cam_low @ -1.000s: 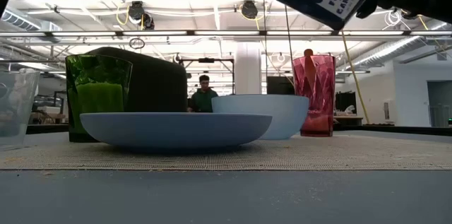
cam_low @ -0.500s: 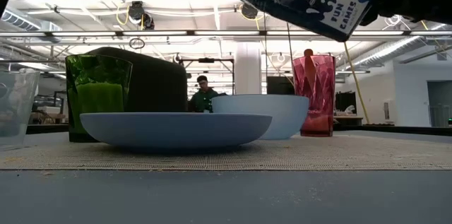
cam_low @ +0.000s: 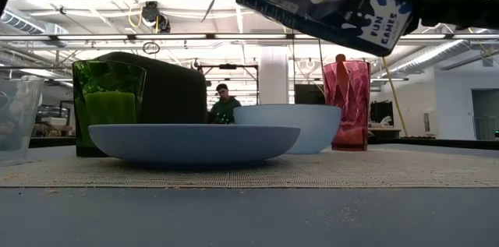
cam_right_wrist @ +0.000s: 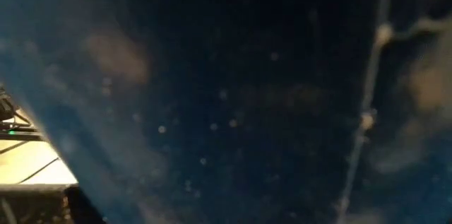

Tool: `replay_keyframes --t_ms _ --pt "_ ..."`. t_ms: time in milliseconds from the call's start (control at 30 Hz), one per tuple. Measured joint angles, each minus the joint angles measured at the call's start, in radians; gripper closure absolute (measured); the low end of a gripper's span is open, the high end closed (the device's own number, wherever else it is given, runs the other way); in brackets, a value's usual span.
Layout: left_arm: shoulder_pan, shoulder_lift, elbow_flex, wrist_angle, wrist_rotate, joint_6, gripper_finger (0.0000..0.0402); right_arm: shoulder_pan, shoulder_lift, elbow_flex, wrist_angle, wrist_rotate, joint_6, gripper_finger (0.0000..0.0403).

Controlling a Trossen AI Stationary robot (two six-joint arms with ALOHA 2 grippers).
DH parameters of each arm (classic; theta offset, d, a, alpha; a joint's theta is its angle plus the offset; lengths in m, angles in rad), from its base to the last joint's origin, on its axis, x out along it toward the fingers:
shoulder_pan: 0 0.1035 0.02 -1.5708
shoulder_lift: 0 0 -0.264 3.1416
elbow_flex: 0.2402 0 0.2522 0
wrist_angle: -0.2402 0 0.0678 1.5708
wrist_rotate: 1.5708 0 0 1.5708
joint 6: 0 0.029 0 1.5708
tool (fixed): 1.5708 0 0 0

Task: Arrange a breakfast setting
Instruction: Pour the cereal into the light blue bowl

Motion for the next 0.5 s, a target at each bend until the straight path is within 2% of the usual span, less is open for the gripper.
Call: replay_keyframes --t_ms 500 --pt "-0.01 0.0 0.0 -0.062 0.0 -0.085 0.0268 0.0 -0.134 0.0 -0.186 -0.005 0.074 0.0126"
